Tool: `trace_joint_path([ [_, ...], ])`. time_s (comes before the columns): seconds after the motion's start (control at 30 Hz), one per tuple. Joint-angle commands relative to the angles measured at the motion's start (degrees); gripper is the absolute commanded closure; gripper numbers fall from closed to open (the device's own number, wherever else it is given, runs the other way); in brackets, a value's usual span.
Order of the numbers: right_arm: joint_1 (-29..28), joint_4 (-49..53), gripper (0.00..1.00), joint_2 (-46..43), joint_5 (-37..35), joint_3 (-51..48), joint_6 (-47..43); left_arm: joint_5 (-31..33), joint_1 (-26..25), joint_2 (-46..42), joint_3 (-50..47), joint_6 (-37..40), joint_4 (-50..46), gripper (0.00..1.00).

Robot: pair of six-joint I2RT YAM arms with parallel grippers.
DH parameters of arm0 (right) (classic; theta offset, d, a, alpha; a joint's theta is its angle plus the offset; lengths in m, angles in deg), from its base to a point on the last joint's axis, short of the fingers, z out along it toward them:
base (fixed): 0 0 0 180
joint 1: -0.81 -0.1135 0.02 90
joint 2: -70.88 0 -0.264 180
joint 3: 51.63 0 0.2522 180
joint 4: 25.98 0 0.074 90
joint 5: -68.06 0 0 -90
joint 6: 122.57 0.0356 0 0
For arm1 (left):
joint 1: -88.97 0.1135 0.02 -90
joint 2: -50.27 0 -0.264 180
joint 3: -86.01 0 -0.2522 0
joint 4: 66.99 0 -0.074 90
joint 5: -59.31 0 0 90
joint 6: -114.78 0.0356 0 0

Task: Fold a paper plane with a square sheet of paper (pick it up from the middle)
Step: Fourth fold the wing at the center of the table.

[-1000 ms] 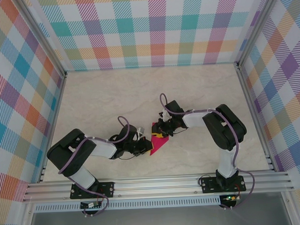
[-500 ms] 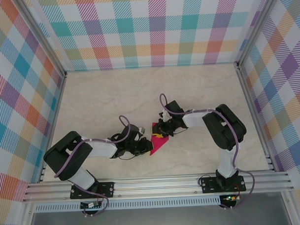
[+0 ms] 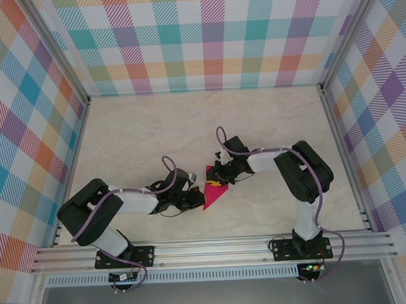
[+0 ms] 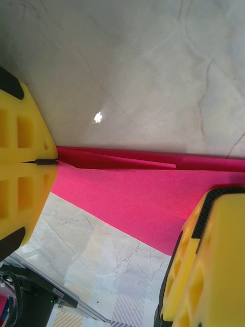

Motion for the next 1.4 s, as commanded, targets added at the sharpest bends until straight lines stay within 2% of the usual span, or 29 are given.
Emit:
trace_joint_path([
  [0.0, 0.64, 4.44, 0.79, 3.05, -6.20, -2.36, -1.66, 1.03, -2.25, 0.47, 0.35, 2.36, -12.13, 0.96],
  [0.1, 0.64, 5.01, 0.79, 3.14, -6.40, -2.23, -1.99, 2.02, -3.08, 0.81, 1.74, 3.24, -15.50, 0.89],
  [0.23, 0.64, 5.30, 0.79, 3.06, -6.81, -2.56, -2.04, 4.63, -4.07, -0.86, 2.22, 3.40, -18.14, 0.91],
  [0.43, 0.64, 5.47, 0.79, 3.05, -6.92, -2.53, -2.01, 5.14, -5.13, -1.22, 3.18, 4.15, -21.07, 0.92],
  [0.63, 0.64, 5.89, 0.79, 2.79, -7.23, -2.40, -2.01, 7.11, -6.14, -3.01, 3.69, 4.42, -24.49, 0.89],
  [0.73, 0.64, 5.95, 0.79, 2.87, -7.27, -2.32, -2.05, 6.68, -6.23, -3.73, 3.32, 4.59, -23.65, 0.91],
  [0.93, 0.64, 6.36, 0.79, 2.89, -7.08, -2.23, -2.23, 5.76, -6.35, -1.32, 4.51, 5.09, -23.45, 0.96],
  [1.1, 0.64, 7.35, 0.79, 2.96, -7.27, -1.83, -2.63, 7.85, -7.57, -0.28, 6.88, 5.92, -28.10, 0.96],
  [1.23, 0.64, 7.64, 0.79, 2.87, -7.75, -2.05, -2.73, 11.10, -8.33, -3.20, 7.38, 5.49, -31.48, 0.95],
  [1.37, 0.65, 7.36, 0.79, 2.99, -8.17, -2.57, -2.72, 13.56, -8.42, -11.01, 7.21, 4.89, -33.98, 0.93],
])
